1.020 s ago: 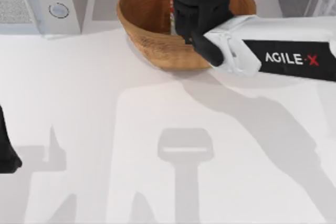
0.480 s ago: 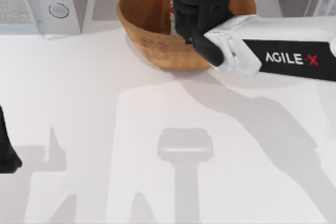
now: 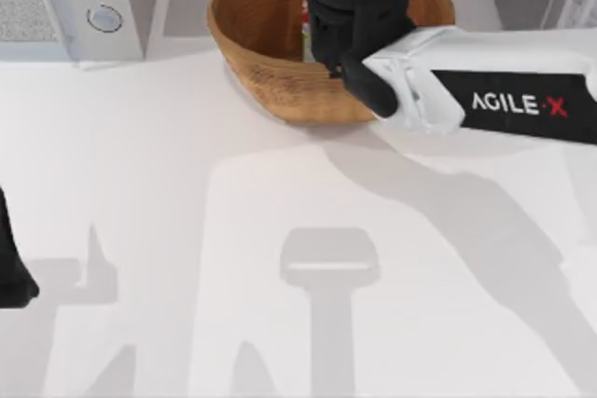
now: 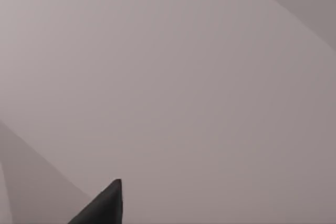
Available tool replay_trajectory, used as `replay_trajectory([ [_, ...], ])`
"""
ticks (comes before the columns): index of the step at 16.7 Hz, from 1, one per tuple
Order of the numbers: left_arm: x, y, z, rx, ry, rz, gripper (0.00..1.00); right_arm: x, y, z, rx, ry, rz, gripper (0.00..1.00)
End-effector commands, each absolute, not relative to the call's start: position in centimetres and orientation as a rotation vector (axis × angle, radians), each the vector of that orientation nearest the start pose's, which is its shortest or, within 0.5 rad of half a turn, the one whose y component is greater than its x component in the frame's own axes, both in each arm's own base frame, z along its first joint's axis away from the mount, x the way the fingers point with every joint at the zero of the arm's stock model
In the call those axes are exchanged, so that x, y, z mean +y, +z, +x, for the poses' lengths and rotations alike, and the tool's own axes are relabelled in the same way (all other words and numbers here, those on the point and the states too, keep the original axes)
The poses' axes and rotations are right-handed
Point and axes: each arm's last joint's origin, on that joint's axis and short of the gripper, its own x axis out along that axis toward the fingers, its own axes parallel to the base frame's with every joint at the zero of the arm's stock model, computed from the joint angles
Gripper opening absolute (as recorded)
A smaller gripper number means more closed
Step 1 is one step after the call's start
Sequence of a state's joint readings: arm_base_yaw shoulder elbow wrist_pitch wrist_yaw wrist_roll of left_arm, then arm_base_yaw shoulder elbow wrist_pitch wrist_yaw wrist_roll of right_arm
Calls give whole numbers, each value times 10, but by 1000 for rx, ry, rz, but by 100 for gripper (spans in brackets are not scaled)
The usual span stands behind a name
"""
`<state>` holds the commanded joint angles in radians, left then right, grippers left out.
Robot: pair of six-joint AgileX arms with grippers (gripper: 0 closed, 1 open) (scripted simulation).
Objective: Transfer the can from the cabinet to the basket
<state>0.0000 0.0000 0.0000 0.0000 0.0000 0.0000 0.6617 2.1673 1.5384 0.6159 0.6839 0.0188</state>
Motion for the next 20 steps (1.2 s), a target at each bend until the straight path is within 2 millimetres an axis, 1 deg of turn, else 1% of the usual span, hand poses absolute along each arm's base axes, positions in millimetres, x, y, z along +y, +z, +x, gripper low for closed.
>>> replay_trajectory([
  [2, -1, 160, 106, 0, 0, 0, 100, 297, 221, 402, 2, 4, 0, 100],
  [3, -1, 160, 106, 0, 0, 0, 100, 294, 223, 402, 4, 4, -1, 100],
  [5, -1, 160, 106, 0, 0, 0, 100, 281, 232, 399, 11, 2, -8, 100],
  [7, -1, 160, 106, 0, 0, 0, 100, 257, 248, 391, 19, 1, -14, 100],
  [9, -1, 160, 106, 0, 0, 0, 100, 225, 270, 376, 21, 0, -16, 100],
  [10, -1, 160, 106, 0, 0, 0, 100, 206, 283, 365, 18, 0, -14, 100],
  [12, -1, 160, 106, 0, 0, 0, 100, 165, 307, 334, 5, 0, -7, 100],
  [14, -1, 160, 106, 0, 0, 0, 100, 122, 324, 293, -19, 0, 4, 100],
  [15, -1, 160, 106, 0, 0, 0, 100, 101, 329, 269, -35, 0, 9, 100],
  [17, -1, 160, 106, 0, 0, 0, 100, 65, 328, 220, -69, -1, 19, 100],
  [18, -1, 160, 106, 0, 0, 0, 100, 51, 322, 197, -86, -1, 21, 100],
  [20, -1, 160, 106, 0, 0, 0, 100, 29, 299, 157, -106, -2, 21, 100],
])
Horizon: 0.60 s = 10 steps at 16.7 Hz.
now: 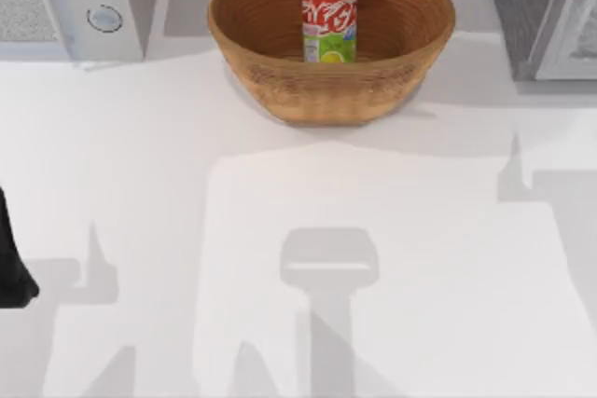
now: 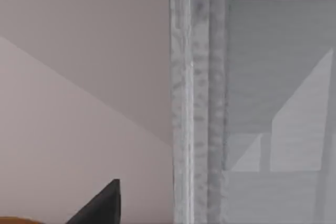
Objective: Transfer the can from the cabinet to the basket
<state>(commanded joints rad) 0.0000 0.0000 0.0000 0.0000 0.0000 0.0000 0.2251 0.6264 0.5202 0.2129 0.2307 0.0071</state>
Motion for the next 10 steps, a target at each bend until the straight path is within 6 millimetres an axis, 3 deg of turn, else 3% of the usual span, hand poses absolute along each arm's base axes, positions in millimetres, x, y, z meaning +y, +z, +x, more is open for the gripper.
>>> replay_trajectory([
  [2, -1, 160, 106, 0, 0, 0, 100, 16, 266, 129, -105, -2, 14, 100],
  [4, -1, 160, 106, 0, 0, 0, 100, 8, 230, 114, -83, -2, 7, 100],
  [7, -1, 160, 106, 0, 0, 0, 100, 2, 184, 107, -34, -1, 1, 100],
  [10, -1, 160, 106, 0, 0, 0, 100, -1, 161, 106, -2, 0, 0, 100],
])
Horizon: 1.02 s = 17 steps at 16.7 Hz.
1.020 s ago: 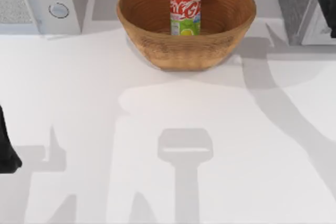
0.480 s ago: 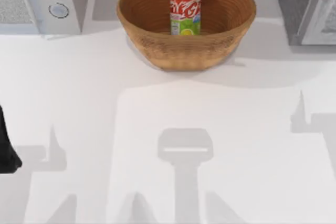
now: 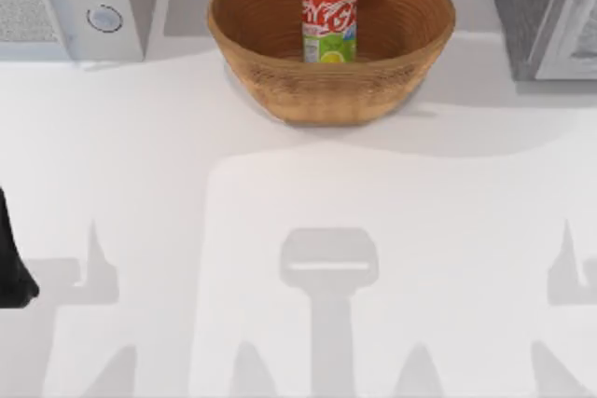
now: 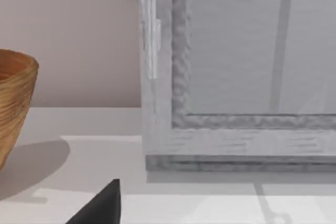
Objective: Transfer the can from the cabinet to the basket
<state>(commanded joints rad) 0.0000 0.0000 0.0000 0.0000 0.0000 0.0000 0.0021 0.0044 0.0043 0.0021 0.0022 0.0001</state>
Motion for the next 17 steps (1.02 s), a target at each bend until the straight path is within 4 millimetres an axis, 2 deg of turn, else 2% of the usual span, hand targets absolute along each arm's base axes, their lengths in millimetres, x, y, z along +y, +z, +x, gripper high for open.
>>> replay_trajectory([
  [6, -1, 160, 106, 0, 0, 0, 100, -1, 160, 106, 1, 1, 0, 100],
  [10, -1, 160, 106, 0, 0, 0, 100, -8, 169, 111, -10, -3, -1, 100],
  [14, -1, 160, 106, 0, 0, 0, 100, -28, 188, 127, -23, -3, -6, 100],
  [17, -1, 160, 106, 0, 0, 0, 100, -55, 199, 145, -26, -2, -11, 100],
])
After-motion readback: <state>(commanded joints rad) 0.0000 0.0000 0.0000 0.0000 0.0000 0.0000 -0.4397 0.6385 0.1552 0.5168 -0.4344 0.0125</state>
